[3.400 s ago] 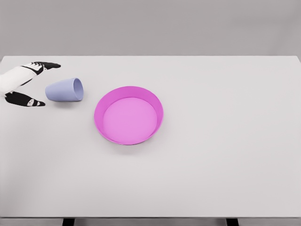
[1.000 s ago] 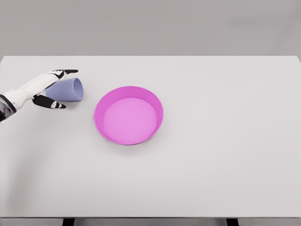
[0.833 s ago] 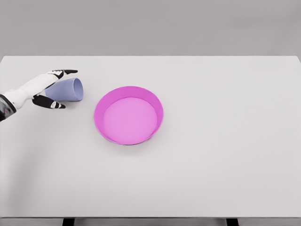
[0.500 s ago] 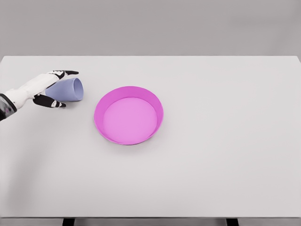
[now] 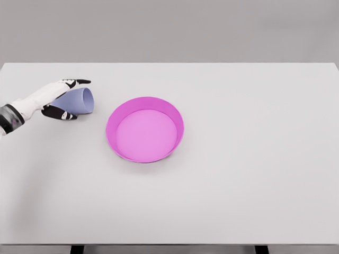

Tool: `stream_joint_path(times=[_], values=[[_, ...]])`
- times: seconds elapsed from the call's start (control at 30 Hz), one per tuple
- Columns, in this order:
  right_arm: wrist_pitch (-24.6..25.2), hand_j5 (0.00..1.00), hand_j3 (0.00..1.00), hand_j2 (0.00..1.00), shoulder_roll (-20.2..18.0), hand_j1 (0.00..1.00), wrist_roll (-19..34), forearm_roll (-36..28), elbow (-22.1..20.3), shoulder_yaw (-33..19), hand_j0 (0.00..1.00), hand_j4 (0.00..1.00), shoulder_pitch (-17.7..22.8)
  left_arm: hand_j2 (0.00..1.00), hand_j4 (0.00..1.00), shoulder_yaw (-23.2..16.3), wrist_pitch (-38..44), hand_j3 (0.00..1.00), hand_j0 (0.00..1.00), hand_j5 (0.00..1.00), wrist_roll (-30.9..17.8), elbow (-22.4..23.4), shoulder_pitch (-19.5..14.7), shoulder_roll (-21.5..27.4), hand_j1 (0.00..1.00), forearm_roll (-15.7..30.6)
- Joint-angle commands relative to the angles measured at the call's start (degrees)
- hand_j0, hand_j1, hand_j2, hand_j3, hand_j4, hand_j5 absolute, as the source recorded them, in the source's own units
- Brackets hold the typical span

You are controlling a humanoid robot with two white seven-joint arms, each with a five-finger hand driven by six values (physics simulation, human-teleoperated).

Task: Flip the cup with left arm and place it on the plate

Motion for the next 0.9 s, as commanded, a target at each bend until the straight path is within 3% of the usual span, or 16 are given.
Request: stream_joint_path(times=[0.0,0.3,0.37,0.87], values=[[0.0,1.0,1.0,1.0,0.0,1.0,0.01,-0.02,0.0,-0.01,1.0,1.0,0.0,0.96,0.96,0.0,0.09,0.96,0.96,0.96,0.08,0.69,0.0,-0.18,0.96,0.14],[0.0,1.0,1.0,1.0,0.0,1.0,0.09,-0.02,0.0,0.08,1.0,1.0,0.0,0.95,0.95,-0.09,0.09,0.95,0.95,0.95,0.17,1.57,-0.53,-0.26,0.95,-1.61],[0.0,1.0,1.0,1.0,0.0,1.0,0.01,-0.02,0.0,-0.01,1.0,1.0,0.0,0.81,0.81,-0.09,0.09,0.81,0.81,0.81,0.17,1.48,-0.53,-0.26,0.81,-3.72],[0.0,1.0,1.0,1.0,0.0,1.0,0.01,-0.02,0.0,0.08,1.0,1.0,0.0,0.73,0.73,0.18,0.09,0.73,0.73,0.73,0.0,-0.19,-0.61,0.44,0.73,-2.93]])
